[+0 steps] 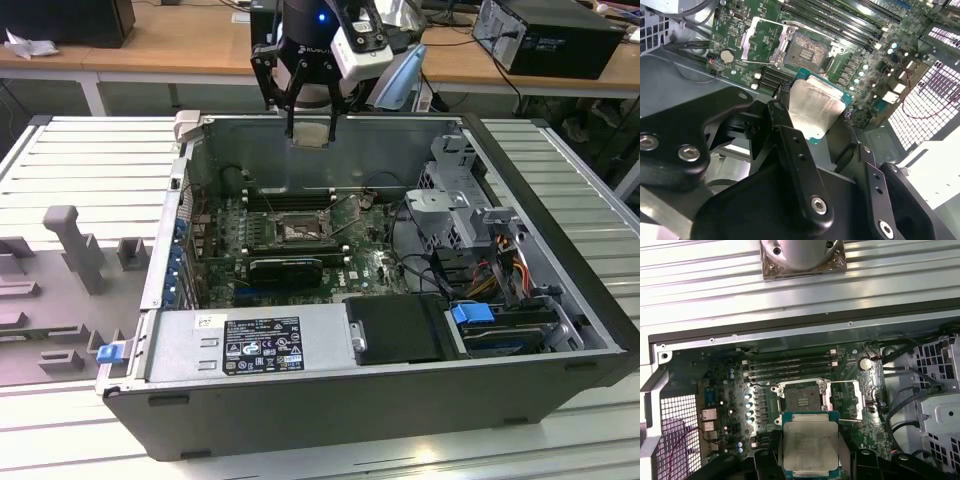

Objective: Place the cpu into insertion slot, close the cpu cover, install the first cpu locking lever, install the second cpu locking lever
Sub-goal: 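Place the cpu into insertion slot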

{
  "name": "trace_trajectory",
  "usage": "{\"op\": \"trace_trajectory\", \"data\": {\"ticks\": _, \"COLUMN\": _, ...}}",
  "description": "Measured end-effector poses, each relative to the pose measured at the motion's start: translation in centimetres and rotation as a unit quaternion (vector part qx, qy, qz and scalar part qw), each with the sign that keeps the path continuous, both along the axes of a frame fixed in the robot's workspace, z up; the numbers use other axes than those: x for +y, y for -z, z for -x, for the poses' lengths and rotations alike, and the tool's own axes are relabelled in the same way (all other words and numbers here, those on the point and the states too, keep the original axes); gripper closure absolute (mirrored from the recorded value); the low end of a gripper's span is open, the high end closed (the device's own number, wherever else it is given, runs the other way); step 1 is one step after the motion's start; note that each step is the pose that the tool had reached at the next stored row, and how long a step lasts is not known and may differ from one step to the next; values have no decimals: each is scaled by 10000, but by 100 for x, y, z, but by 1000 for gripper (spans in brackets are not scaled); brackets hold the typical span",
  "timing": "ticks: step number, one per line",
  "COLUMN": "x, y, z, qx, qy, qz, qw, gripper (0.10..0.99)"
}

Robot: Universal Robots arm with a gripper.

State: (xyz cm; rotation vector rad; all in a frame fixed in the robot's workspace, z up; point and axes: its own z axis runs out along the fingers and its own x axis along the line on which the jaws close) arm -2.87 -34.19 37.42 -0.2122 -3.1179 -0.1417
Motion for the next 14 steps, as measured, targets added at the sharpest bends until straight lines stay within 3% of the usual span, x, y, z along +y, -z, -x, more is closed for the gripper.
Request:
{"op": "trace_trajectory", "data": {"ticks": 11, "x": 0, "y": 1, "z": 0, "qx": 0, "qy": 323, "qz": 0, "qw": 9995, "gripper": 553}}
{"op": "trace_trajectory", "data": {"ticks": 14, "x": 0, "y": 3, "z": 0, "qx": 0, "qy": 705, "qz": 1, "qw": 9975, "gripper": 553}}
